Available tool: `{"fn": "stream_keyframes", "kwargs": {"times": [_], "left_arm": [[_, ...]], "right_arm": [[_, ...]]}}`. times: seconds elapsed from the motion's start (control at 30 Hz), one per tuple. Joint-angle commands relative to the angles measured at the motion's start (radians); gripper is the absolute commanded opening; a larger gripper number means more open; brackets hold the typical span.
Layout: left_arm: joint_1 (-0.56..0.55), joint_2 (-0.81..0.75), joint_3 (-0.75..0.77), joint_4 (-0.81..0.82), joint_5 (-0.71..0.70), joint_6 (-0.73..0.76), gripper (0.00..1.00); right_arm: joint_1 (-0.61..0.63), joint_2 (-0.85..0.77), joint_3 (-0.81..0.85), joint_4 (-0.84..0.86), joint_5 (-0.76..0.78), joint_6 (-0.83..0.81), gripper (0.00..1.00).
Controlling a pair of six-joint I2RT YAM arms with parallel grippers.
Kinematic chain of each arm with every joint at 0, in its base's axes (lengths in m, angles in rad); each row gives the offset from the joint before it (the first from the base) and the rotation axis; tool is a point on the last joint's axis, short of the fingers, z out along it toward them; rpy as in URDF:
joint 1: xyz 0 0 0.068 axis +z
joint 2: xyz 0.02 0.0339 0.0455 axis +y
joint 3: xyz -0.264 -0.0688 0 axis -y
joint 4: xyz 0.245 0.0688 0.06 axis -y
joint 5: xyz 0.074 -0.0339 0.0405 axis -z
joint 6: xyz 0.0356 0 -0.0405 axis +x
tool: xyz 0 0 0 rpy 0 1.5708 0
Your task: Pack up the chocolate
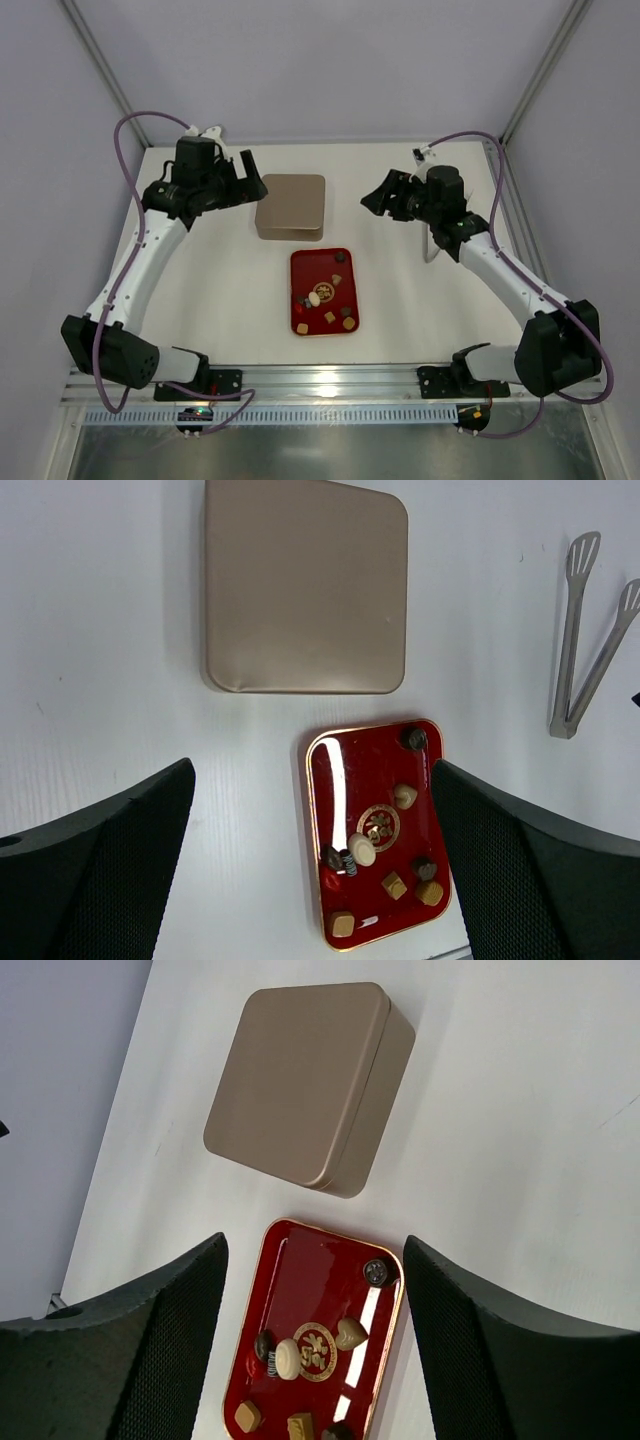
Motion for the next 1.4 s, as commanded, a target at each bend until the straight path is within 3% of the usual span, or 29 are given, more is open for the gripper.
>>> {"fn": "stream_keyframes", "kwargs": {"times": [0.0, 0.13, 0.37, 0.57, 0.87, 1.37], "left_arm": [[-0.003, -0.031, -0.008, 0.049, -0.024, 0.027, 0.97], [-0.003, -0.011, -0.005, 0.049, -0.03, 0.024, 0.97], [-0.003, 0.078, 0.009, 0.087, -0.078, 0.036, 0.97], [-0.003, 0.235, 0.032, 0.144, -0.119, 0.042, 0.97], [-0.002, 0.465, 0.15, 0.164, -0.134, 0.027, 0.96], [-0.002, 0.637, 0.286, 0.115, -0.171, 0.024, 0.95]], "right_arm": [[-0.003, -0.008, -0.026, 0.062, 0.032, -0.041, 0.73], [-0.005, 0.177, 0.104, 0.107, -0.022, -0.043, 0.74], [-0.006, 0.671, 0.623, 0.073, -0.158, 0.026, 0.73], [-0.006, 0.961, 0.903, 0.016, -0.229, 0.127, 0.72], [0.015, 1.062, 0.953, 0.006, -0.257, 0.169, 0.7], [0.038, 1.142, 0.98, -0.083, -0.226, 0.21, 0.62]]}}
